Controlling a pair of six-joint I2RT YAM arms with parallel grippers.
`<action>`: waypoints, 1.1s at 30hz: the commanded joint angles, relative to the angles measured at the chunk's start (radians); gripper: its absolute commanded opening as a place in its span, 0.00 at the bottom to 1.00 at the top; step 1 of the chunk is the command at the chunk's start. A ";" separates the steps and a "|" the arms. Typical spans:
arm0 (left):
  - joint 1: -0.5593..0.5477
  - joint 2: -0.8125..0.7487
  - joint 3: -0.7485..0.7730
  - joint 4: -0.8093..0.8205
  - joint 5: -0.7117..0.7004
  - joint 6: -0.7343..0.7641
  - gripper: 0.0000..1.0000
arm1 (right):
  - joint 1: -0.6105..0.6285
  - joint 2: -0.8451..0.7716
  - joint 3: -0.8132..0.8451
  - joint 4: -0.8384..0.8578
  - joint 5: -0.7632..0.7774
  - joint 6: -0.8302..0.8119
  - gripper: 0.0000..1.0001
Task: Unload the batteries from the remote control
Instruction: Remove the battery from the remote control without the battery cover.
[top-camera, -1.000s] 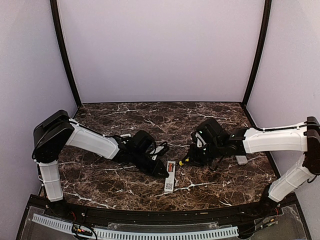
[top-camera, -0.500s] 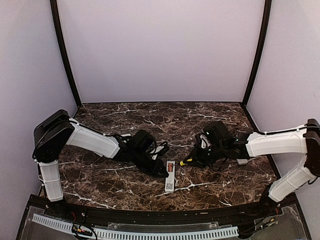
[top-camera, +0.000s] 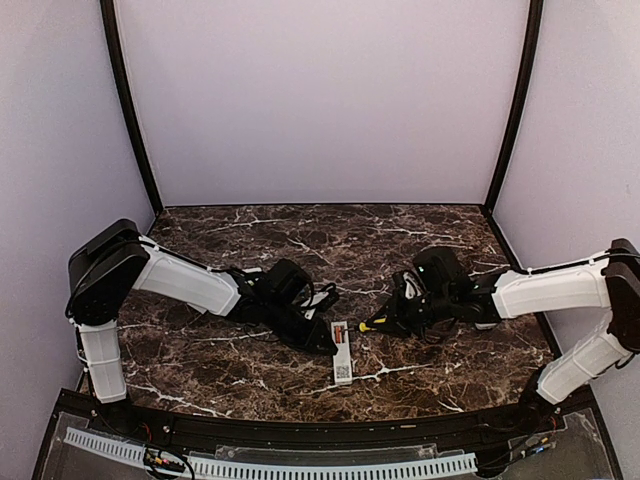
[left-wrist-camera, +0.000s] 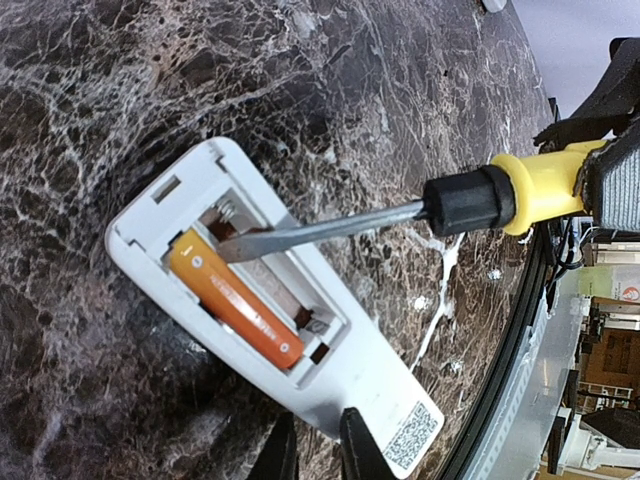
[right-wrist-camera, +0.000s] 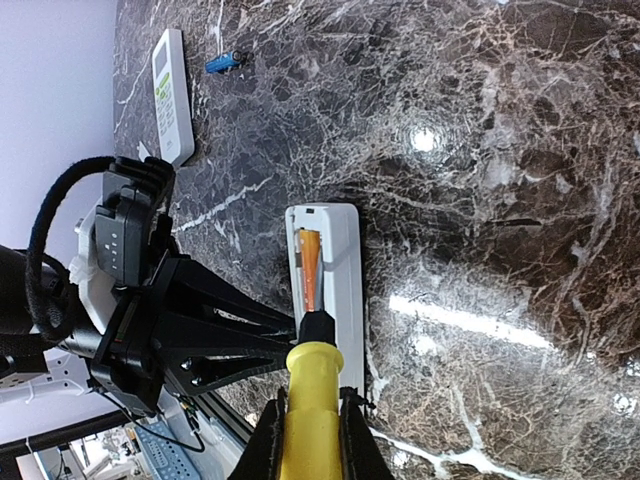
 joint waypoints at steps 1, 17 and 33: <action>-0.024 0.073 -0.004 -0.036 -0.055 0.029 0.14 | 0.016 0.026 -0.015 0.171 -0.101 0.016 0.00; -0.024 0.073 -0.003 -0.062 -0.070 0.023 0.13 | -0.006 -0.039 -0.050 0.224 -0.127 0.055 0.00; -0.023 0.034 -0.021 -0.071 -0.120 0.015 0.12 | -0.018 -0.135 -0.048 0.071 -0.028 0.014 0.00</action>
